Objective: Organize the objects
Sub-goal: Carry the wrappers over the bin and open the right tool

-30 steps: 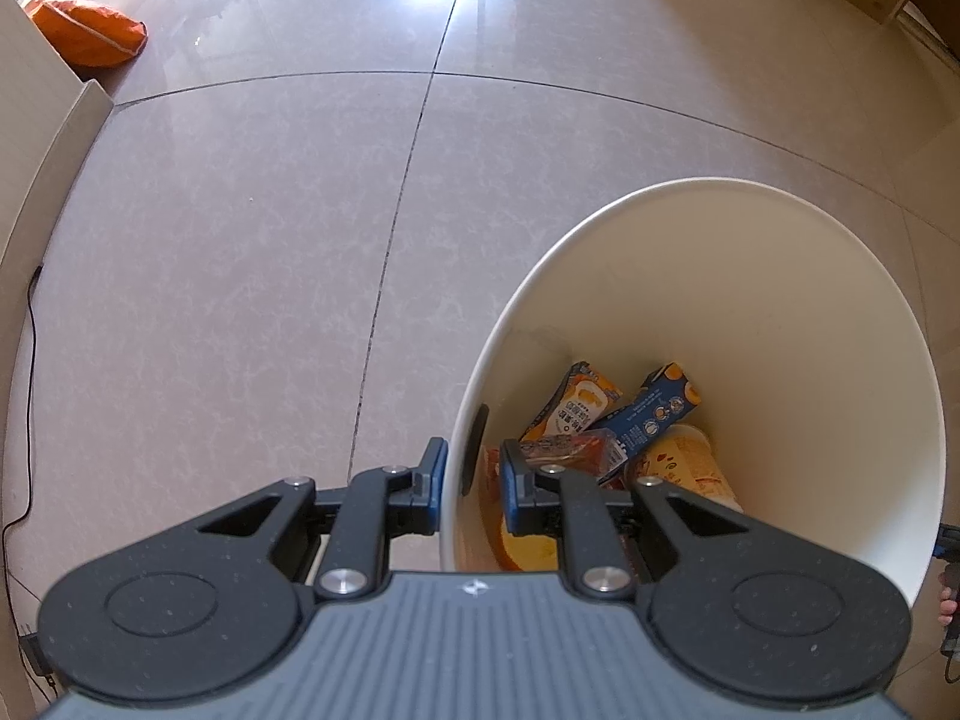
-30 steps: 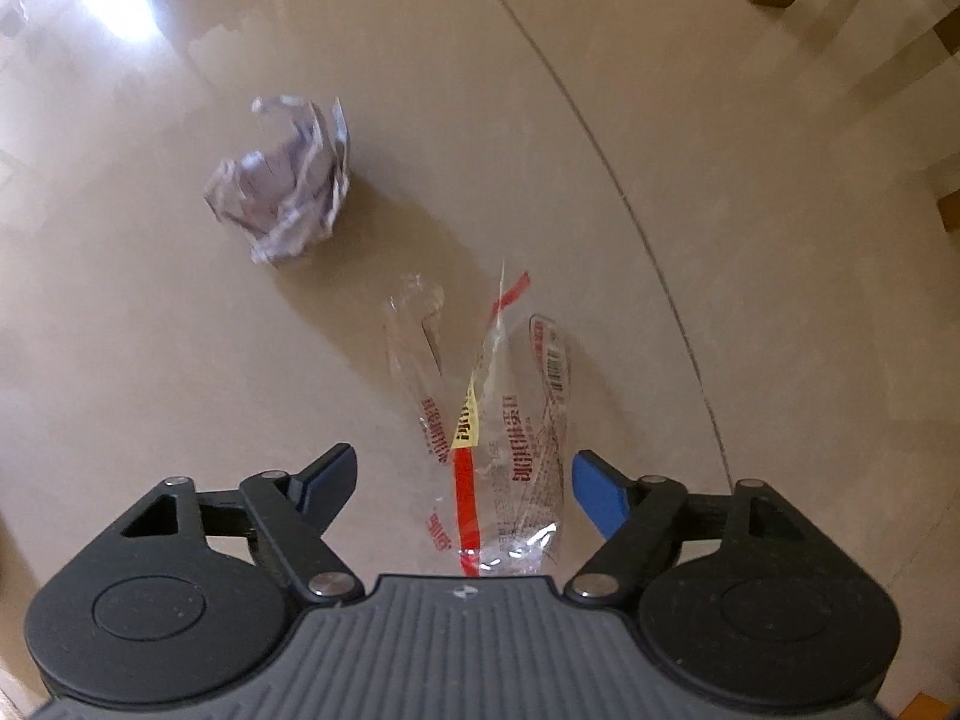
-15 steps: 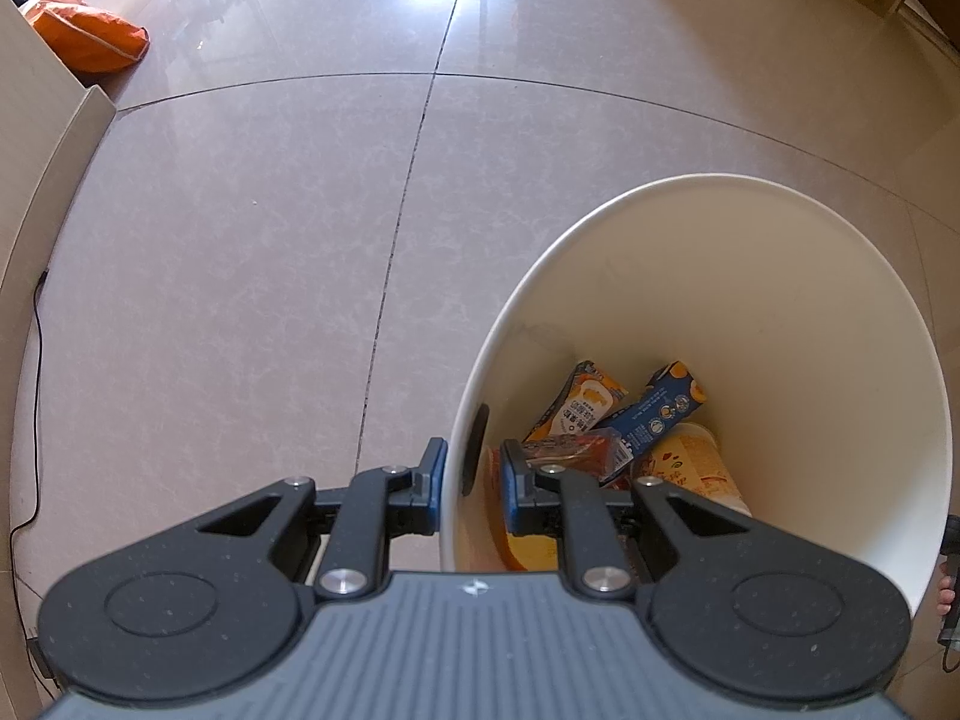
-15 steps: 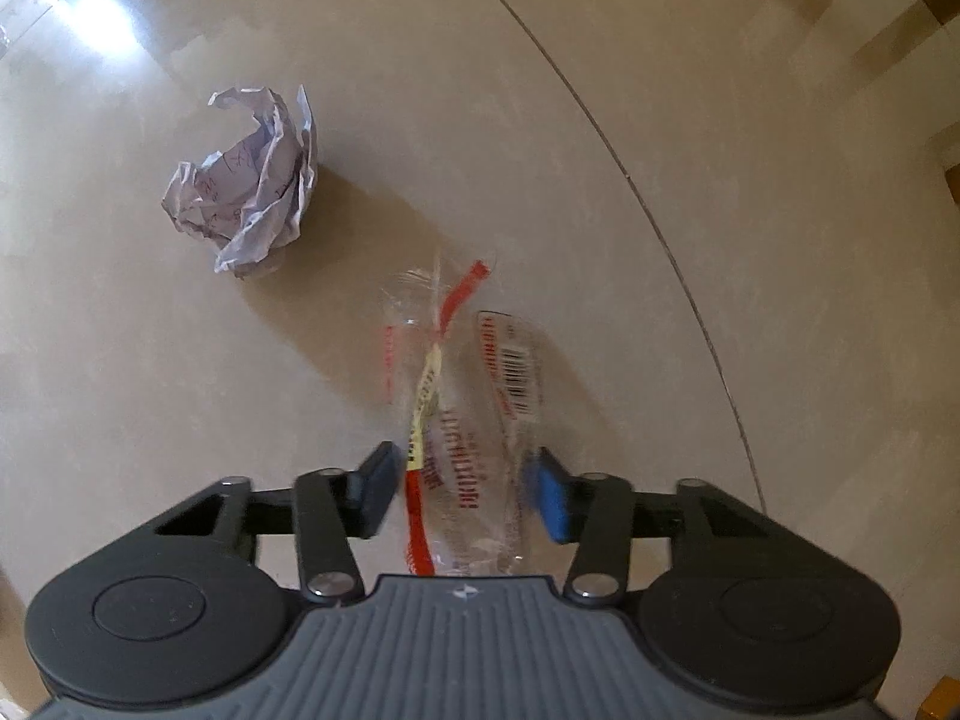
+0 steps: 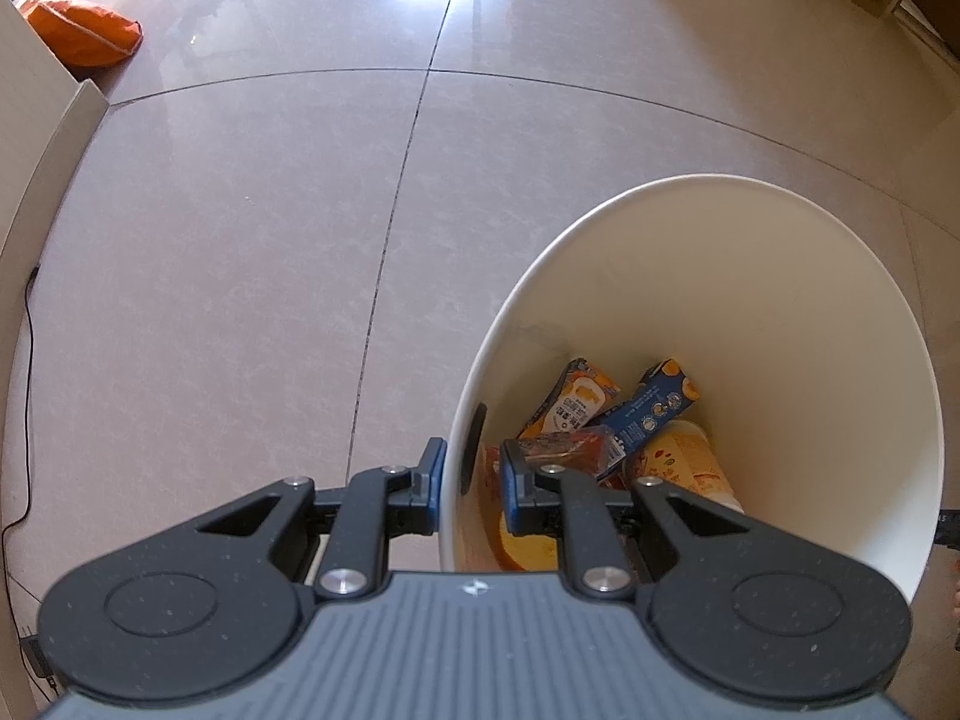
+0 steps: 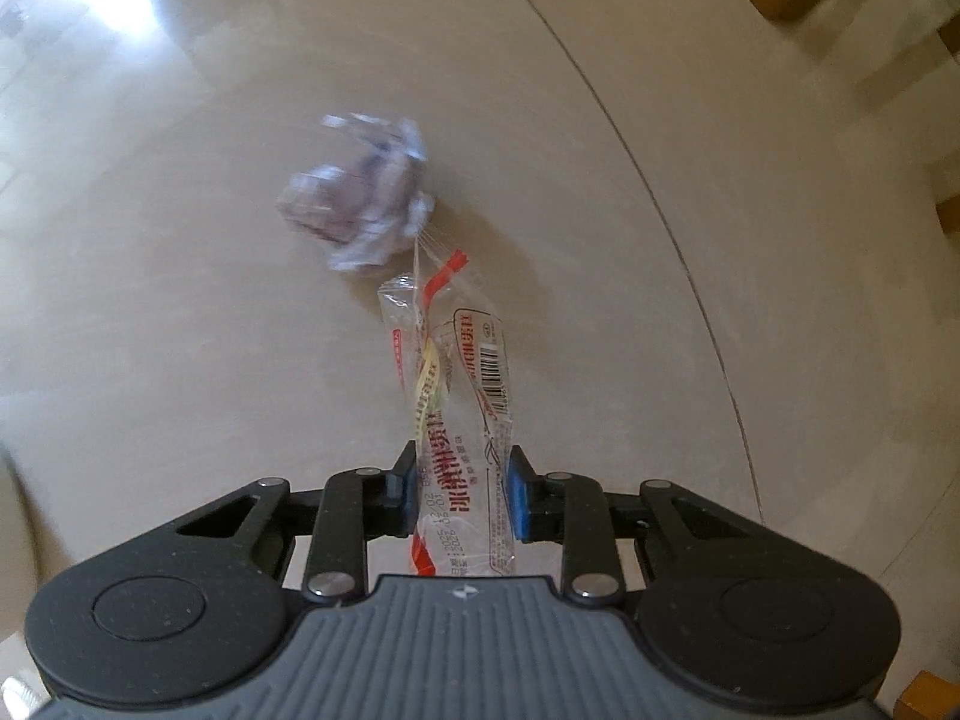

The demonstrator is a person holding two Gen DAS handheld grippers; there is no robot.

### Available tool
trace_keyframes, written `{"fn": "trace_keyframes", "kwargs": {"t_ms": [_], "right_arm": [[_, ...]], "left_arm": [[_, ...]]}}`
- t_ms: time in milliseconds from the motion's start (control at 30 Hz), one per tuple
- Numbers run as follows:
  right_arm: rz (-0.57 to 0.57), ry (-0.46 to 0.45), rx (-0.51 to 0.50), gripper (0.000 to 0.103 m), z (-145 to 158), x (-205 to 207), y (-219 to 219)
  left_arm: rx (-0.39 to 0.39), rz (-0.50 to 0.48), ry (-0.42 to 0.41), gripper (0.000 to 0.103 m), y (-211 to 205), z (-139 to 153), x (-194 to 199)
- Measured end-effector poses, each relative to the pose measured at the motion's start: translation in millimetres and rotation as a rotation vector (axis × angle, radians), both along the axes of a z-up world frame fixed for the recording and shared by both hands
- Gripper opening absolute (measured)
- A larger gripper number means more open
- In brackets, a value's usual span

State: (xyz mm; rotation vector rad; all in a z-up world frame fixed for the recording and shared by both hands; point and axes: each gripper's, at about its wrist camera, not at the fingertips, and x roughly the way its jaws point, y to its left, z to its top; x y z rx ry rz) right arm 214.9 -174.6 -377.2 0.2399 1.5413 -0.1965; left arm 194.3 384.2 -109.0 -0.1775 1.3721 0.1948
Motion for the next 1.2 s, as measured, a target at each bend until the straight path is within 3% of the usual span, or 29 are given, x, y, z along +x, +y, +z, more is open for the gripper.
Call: {"fn": "trace_keyframes", "kwargs": {"t_ms": [167,300,667,833,1000,1200], "right_arm": [[0.087,0.014,-0.008,0.032,43.7,3.9,27.0],[0.205,-0.032,0.009,0.032,93.2,-1.0,60.9],[0.577,-0.285,0.156,0.032,247.3,-28.4,193.5],[0.706,-0.344,0.213,0.032,279.8,-29.9,259.3],[0.775,-0.361,0.255,0.032,286.3,-30.6,294.3],[0.824,-0.356,0.234,0.032,303.0,-38.5,325.7]], "left_arm": [[-0.001,-0.012,0.001,0.017,-1.1,-0.1,0.2],[-0.026,0.003,0.001,0.017,2.0,0.8,-0.2],[-0.021,0.002,-0.003,0.017,3.4,0.5,-1.3],[-0.017,0.0,-0.003,0.017,1.1,0.8,-1.4],[-0.021,0.004,-0.001,0.017,2.2,0.5,-0.7],[-0.023,0.003,-0.002,0.017,2.6,0.9,-0.6]]}}
